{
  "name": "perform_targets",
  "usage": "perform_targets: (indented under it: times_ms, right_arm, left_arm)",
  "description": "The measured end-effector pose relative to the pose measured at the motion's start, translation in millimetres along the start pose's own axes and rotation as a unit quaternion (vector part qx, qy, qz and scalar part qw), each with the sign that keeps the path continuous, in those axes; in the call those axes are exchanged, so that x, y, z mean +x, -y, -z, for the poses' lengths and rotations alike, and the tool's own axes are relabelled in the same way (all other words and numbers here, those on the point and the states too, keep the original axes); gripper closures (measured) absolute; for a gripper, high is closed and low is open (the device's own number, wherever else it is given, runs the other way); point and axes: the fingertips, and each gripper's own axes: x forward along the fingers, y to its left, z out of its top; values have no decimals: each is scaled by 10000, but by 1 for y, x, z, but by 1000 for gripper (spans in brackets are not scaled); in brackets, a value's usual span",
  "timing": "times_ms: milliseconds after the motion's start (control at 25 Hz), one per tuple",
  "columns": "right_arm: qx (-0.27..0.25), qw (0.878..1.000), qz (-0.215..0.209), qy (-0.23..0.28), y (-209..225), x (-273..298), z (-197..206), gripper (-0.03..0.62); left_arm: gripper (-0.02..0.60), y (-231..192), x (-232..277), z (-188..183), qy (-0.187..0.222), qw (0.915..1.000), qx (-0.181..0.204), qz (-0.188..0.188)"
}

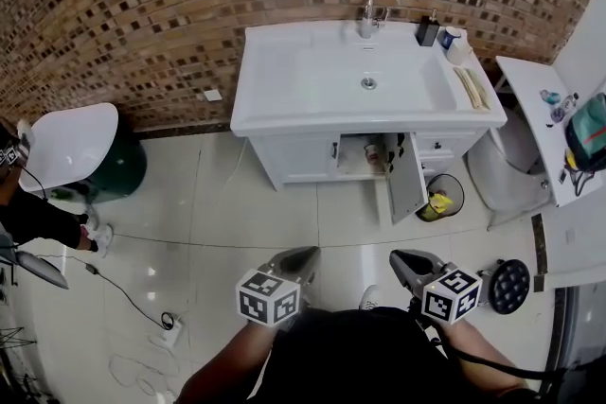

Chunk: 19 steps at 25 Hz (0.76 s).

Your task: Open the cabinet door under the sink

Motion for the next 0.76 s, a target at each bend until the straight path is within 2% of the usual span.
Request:
perform_targets:
  times_ms: [200,760]
  right_arm:
    - [26,10000,-6,94,1,-1,-1,589]
    - [-156,9998,-48,71,-9,6,-6,589]
  left_arm:
    - [571,-1,-2,-1,3,10000,-77,-5]
    - [571,4,-6,1,-64,10000,66,20]
